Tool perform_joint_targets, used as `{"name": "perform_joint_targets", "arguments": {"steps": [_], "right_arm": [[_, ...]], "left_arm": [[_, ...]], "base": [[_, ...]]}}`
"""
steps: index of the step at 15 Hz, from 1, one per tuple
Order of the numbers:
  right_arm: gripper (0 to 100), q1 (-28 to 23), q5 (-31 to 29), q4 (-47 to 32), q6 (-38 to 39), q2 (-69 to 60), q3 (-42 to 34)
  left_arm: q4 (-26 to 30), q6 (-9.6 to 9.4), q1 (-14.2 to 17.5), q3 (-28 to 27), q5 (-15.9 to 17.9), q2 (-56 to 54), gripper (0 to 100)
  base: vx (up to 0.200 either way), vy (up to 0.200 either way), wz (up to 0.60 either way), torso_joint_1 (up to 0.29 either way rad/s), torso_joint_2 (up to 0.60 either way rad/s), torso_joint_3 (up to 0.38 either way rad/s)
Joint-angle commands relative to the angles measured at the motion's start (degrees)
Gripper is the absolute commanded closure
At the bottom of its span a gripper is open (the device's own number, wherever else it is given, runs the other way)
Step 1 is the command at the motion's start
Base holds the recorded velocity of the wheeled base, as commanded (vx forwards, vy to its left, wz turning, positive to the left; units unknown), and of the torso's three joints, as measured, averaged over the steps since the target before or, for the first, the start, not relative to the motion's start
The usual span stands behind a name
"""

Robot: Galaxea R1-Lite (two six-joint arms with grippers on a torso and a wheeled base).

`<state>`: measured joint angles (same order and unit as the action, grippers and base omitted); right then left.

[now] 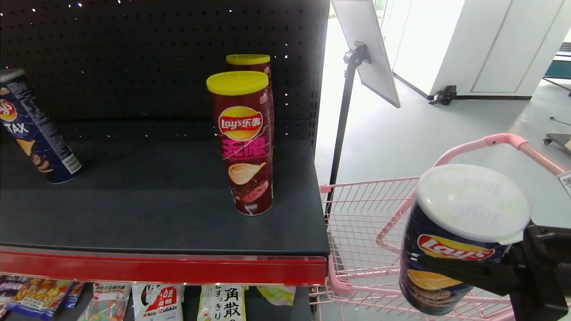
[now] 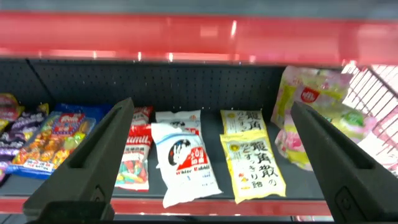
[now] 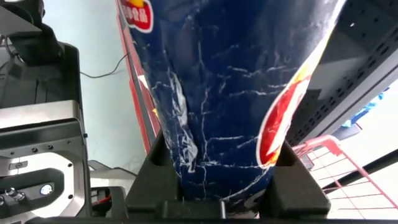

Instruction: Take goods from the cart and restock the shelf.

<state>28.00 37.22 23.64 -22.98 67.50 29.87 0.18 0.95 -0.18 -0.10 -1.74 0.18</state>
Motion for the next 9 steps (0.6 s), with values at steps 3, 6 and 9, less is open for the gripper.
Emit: {"name": "perform_joint_targets", "arguments": {"steps": [3,6,9], "right_arm": [[100,0.04,-0.04,0.01,-0.05,-0.09,-0.07],[100,0.04,-0.04,0.01,0.04,-1.41,-1.3],[100,-0.14,-0.48,0.01,0.04,-2.02,-1.57]], "left_arm": [[-0.01,0.02,0.01,0.01,-0.01,0.08,0],[-0.01,0.02,0.01,0.01,-0.01,0.08,0],[-0.01,0.02,0.01,0.01,-0.01,0.08,0]], "base": [[0.0,0.0,0.0,0.248,-0.59,-0.343],[0.0,0.0,0.0,0.237,-0.55,-0.312],[0.0,0.0,0.0,0.152,-0.34,-0.188]]}}
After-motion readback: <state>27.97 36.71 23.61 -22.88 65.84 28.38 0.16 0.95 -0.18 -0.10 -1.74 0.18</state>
